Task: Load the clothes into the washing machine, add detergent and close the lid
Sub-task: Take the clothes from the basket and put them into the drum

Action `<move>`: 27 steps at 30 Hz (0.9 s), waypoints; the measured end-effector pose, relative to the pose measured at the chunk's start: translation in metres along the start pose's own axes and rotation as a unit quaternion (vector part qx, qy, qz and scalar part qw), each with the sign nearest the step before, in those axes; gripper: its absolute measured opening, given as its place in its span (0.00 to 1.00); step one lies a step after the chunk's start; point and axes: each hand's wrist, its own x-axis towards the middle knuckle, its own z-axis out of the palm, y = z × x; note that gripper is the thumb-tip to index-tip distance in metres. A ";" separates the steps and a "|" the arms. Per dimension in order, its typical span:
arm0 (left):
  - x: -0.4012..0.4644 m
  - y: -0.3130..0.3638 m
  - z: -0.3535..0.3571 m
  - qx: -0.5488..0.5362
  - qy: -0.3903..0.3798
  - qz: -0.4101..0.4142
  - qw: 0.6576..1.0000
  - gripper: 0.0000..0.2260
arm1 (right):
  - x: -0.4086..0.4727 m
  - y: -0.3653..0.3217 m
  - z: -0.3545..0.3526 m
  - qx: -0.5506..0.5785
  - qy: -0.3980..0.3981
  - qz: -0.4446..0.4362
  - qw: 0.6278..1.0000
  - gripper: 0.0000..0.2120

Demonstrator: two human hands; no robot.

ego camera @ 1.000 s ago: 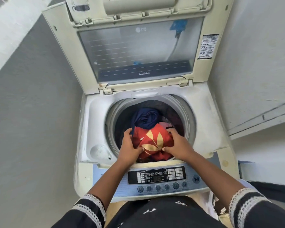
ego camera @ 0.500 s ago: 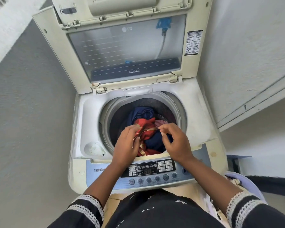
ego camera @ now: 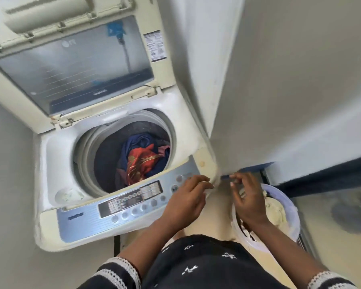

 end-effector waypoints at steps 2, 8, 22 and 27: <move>0.005 0.011 0.025 0.036 -0.040 0.018 0.998 0.15 | -0.023 0.030 -0.026 -0.018 0.000 0.042 0.999 0.08; 0.013 0.044 0.093 0.124 -0.095 0.007 0.988 0.17 | -0.098 0.103 -0.101 -0.061 -0.020 0.155 0.986 0.06; 0.048 0.110 0.235 0.102 -0.394 0.058 0.911 0.21 | -0.169 0.222 -0.166 -0.049 -0.117 0.306 0.944 0.09; 0.058 0.095 0.275 0.118 -0.460 0.046 0.879 0.22 | -0.181 0.268 -0.147 -0.038 -0.259 0.393 0.881 0.11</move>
